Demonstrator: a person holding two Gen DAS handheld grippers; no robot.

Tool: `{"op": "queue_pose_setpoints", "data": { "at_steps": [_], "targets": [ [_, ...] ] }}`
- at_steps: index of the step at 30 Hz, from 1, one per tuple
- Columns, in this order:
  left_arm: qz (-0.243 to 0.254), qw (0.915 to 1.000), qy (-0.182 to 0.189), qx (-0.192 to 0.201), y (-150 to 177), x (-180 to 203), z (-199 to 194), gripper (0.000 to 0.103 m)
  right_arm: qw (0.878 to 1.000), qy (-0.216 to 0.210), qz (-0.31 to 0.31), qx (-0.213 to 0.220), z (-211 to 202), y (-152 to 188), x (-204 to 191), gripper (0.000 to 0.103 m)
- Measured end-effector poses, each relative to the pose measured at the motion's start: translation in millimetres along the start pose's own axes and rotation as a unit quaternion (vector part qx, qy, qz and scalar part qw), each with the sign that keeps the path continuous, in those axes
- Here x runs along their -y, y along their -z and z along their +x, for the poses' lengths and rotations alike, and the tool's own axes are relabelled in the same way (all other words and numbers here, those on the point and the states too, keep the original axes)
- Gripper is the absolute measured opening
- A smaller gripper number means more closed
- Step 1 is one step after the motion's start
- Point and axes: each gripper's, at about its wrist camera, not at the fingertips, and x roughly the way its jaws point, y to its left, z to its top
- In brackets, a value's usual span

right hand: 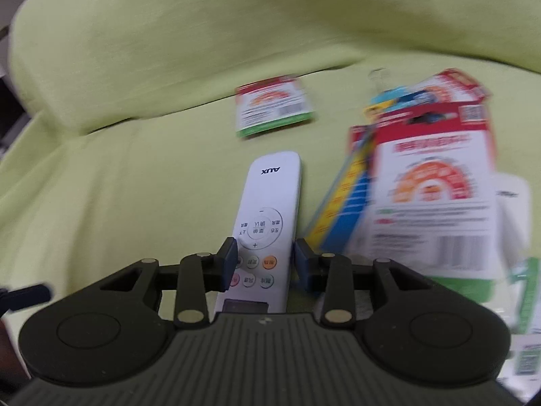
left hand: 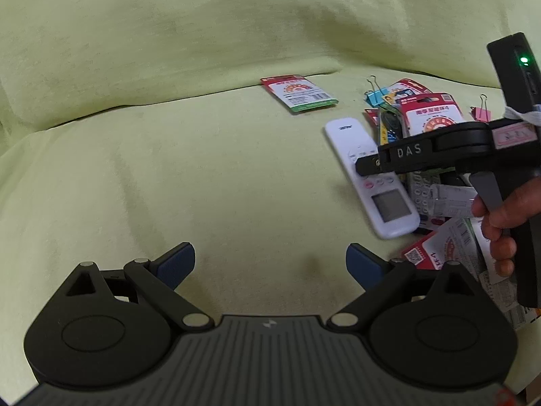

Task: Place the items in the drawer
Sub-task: 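Lower the right gripper onto the white AUX remote in the pile, then close the right gripper on the remote's end and lift it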

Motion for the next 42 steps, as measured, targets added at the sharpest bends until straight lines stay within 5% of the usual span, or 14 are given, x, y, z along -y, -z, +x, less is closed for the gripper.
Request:
{"op": "queue_pose_setpoints", "data": {
  "at_steps": [3, 11, 17, 27, 42],
  "targets": [
    [-0.004, 1.0000, -0.008, -0.003, 3, -8, -1, 0.097, 0.998, -0.039, -0.036, -0.017, 0, 8, -12, 0.033],
    [-0.017, 0.9994, -0.028, -0.013, 11, -27, -2, 0.097, 0.992, 0.007, -0.124, -0.003, -14, 26, -47, 0.060],
    [-0.029, 0.9993, -0.022, -0.009, 17, -34, -3, 0.097, 0.992, 0.041, -0.118, -0.018, 8, 31, -51, 0.053],
    [-0.034, 0.9993, -0.016, -0.006, 19, -35, 0, 0.097, 0.979, -0.008, -0.200, -0.021, -2, 44, -60, 0.047],
    [-0.047, 0.9983, -0.033, -0.006, 22, -41, -5, 0.097, 0.989, 0.005, -0.147, 0.024, -14, 48, -70, 0.044]
  ]
}}
